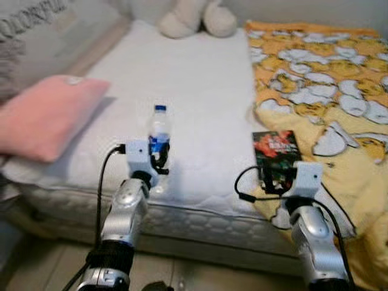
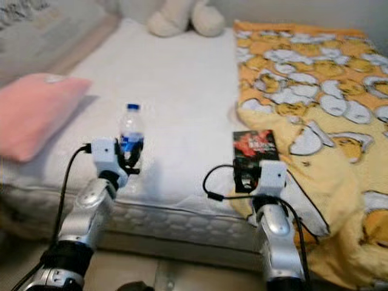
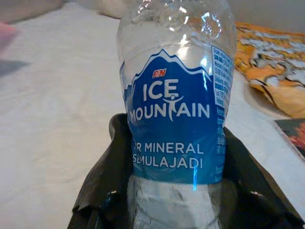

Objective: Clean up the room

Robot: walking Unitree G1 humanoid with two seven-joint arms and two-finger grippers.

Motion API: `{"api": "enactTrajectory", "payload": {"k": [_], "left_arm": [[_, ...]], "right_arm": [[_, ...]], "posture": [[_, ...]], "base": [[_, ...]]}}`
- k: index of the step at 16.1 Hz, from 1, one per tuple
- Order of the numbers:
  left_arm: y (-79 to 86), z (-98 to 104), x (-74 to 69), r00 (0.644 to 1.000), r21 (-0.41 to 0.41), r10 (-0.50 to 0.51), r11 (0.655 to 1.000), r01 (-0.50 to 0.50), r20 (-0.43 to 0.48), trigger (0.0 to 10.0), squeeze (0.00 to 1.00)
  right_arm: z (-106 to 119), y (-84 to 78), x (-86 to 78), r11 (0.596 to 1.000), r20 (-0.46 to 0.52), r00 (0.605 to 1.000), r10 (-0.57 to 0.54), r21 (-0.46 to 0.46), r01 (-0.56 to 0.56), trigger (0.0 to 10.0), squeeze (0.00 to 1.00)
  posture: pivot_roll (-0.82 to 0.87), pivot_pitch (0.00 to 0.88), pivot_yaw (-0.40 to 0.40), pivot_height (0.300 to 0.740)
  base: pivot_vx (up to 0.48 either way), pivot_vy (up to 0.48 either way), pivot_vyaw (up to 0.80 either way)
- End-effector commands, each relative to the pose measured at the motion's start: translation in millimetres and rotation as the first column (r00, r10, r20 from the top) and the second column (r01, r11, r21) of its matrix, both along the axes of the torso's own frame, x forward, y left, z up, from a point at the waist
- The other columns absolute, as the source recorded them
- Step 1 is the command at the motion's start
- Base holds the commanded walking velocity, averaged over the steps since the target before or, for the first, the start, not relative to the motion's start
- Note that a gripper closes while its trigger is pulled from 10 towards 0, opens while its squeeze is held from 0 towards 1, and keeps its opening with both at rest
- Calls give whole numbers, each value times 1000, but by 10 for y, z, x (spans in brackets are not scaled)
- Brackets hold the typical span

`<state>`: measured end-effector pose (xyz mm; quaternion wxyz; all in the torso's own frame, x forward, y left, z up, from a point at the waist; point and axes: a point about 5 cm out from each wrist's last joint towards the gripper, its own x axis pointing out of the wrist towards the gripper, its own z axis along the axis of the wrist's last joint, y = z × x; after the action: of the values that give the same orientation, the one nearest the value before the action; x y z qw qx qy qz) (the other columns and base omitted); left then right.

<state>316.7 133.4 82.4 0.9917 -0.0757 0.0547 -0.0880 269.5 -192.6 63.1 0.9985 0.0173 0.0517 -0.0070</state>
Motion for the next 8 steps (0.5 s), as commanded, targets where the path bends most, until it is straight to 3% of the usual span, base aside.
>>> {"api": "enactTrajectory", "payload": {"k": [1,3,5,8], "left_arm": [[-44,39,-3,999,-23,-25,999,25,22,10000,0],[-101,20,0,999,-32,-29,999,30,21,10000,0],[-166,17,5,999,-30,-24,999,25,25,10000,0],[-157,3,-33,999,-10,-29,1000,29,44,10000,0]], "right_arm": [[68,-41,6,1000,26,999,-21,10,20,10000,0],[73,-109,-3,999,22,999,-41,19,41,10000,27],[86,-184,-23,999,20,999,-51,10,51,10000,59],[77,-222,-33,998,20,998,-61,1,61,10000,114]], "posture": [[-132,0,36,740],[-150,0,27,740],[-156,0,20,740],[-152,0,26,740]], "base": [[0,469,581],[0,457,572],[-371,306,559],[-475,0,550]]}}
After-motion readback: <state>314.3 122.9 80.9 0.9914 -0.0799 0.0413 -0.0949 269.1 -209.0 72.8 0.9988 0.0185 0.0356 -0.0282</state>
